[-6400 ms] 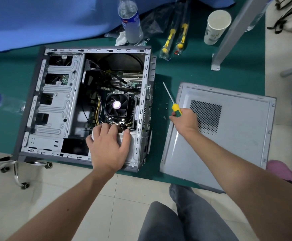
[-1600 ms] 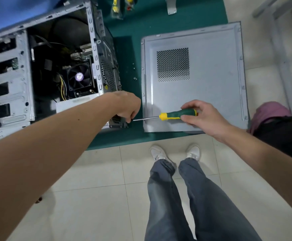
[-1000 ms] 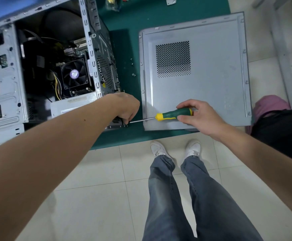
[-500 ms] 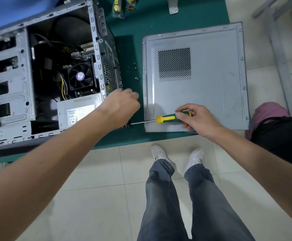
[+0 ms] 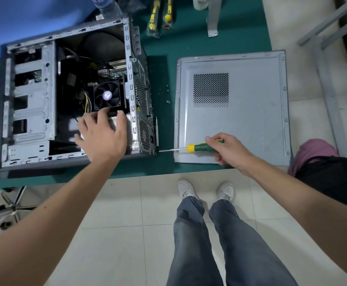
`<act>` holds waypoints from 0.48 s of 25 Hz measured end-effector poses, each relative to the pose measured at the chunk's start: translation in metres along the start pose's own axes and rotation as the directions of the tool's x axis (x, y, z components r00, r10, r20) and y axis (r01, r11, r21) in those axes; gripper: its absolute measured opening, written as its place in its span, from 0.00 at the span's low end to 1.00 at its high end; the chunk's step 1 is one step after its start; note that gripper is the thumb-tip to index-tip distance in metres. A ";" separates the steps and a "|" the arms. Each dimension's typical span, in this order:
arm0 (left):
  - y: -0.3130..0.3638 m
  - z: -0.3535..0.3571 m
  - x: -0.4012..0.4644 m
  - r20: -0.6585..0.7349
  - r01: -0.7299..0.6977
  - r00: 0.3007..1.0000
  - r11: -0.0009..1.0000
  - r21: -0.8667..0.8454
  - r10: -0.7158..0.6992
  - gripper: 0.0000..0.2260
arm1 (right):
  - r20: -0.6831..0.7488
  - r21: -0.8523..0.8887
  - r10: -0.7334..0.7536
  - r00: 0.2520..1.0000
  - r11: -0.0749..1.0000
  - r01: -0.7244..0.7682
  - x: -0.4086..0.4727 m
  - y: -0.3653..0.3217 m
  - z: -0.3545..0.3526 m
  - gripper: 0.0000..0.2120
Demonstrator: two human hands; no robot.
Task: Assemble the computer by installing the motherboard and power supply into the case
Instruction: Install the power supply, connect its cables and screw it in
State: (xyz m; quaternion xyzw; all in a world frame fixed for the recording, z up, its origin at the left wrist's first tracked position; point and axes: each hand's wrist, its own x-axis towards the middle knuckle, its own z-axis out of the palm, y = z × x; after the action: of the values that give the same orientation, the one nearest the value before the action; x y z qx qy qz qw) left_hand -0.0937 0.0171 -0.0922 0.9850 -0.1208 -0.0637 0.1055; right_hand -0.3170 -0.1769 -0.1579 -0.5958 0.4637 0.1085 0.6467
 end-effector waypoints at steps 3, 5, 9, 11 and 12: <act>-0.004 0.001 -0.003 0.008 -0.011 1.000 0.999 0.032 0.011 0.26 | -0.021 0.033 -0.042 0.999 0.999 0.043 0.005 -0.004 -0.001 0.10; -0.002 0.000 -0.001 0.014 -0.003 1.000 1.000 0.031 0.003 0.25 | -0.070 0.001 -0.061 0.996 0.998 0.061 0.009 -0.009 -0.001 0.10; 0.000 0.000 -0.003 0.022 0.012 1.000 0.999 0.042 -0.013 0.22 | -0.004 -0.119 -0.011 1.000 0.993 0.010 0.015 -0.012 -0.002 0.11; 0.001 0.000 -0.003 0.018 0.012 1.000 0.999 0.050 -0.013 0.22 | 0.020 -0.042 -0.033 0.999 0.999 0.034 0.016 -0.012 -0.005 0.07; 0.001 0.000 -0.003 0.021 0.014 1.000 0.999 0.051 -0.015 0.22 | 0.013 -0.015 -0.047 0.999 0.999 0.047 0.016 -0.013 -0.006 0.07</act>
State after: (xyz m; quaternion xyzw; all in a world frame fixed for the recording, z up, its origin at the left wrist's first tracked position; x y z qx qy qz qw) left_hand -0.0967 0.0169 -0.0915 0.9875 -0.1165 -0.0717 0.0787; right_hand -0.3019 -0.1919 -0.1595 -0.6108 0.4448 0.1006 0.6473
